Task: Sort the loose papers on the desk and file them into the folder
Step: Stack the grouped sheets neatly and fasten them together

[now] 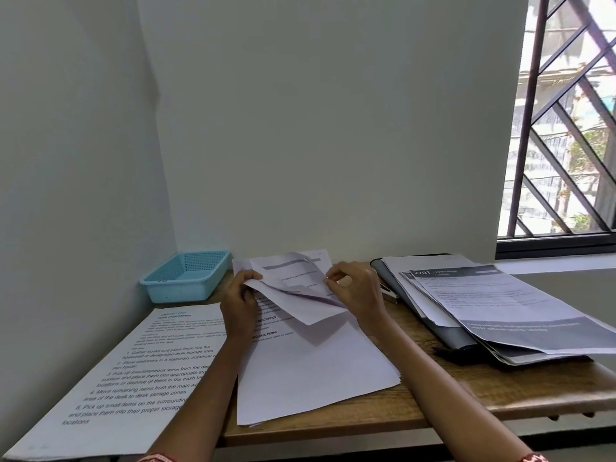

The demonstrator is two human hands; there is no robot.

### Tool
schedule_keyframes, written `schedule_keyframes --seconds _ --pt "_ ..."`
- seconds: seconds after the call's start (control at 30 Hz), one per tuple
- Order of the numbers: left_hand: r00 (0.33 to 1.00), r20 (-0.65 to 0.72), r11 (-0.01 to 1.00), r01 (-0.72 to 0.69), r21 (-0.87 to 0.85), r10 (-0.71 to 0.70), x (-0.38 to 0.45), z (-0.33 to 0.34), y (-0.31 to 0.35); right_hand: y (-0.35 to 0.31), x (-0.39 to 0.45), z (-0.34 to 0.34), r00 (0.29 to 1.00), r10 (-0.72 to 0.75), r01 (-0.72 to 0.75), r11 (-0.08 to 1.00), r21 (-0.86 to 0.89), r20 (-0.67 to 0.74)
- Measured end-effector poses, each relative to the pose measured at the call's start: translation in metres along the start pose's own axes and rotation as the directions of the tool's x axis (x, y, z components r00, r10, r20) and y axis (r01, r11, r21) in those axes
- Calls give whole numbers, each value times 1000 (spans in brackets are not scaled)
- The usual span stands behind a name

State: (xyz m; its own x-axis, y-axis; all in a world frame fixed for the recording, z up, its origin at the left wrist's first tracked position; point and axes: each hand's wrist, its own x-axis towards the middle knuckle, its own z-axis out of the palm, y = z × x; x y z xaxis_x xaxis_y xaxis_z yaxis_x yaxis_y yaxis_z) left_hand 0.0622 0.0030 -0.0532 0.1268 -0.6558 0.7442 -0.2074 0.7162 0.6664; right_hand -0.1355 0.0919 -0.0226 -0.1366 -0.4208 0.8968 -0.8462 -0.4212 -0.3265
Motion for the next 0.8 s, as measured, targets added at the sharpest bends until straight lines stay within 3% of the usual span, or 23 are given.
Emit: schedule_keyframes --seconds 0.3,0.5,0.6,0.7,0.8 --pt "999 3 999 45 -4 -45 0 -1 2 -1 -1 2 998 -66 65 996 65 9" --pt "997 -30 998 67 -18 -67 0 -2 7 -9 -4 10 957 -58 -17 966 256 283" --pt "996 -32 996 87 -22 -88 0 -4 8 -9 -7 14 955 -75 6 972 235 288" --pt "995 -48 996 88 6 -87 0 -3 10 -14 -5 8 932 20 -154 926 345 362" --pt "990 -62 992 125 14 -124 0 -3 9 -22 -2 -2 789 73 -409 803 434 610"
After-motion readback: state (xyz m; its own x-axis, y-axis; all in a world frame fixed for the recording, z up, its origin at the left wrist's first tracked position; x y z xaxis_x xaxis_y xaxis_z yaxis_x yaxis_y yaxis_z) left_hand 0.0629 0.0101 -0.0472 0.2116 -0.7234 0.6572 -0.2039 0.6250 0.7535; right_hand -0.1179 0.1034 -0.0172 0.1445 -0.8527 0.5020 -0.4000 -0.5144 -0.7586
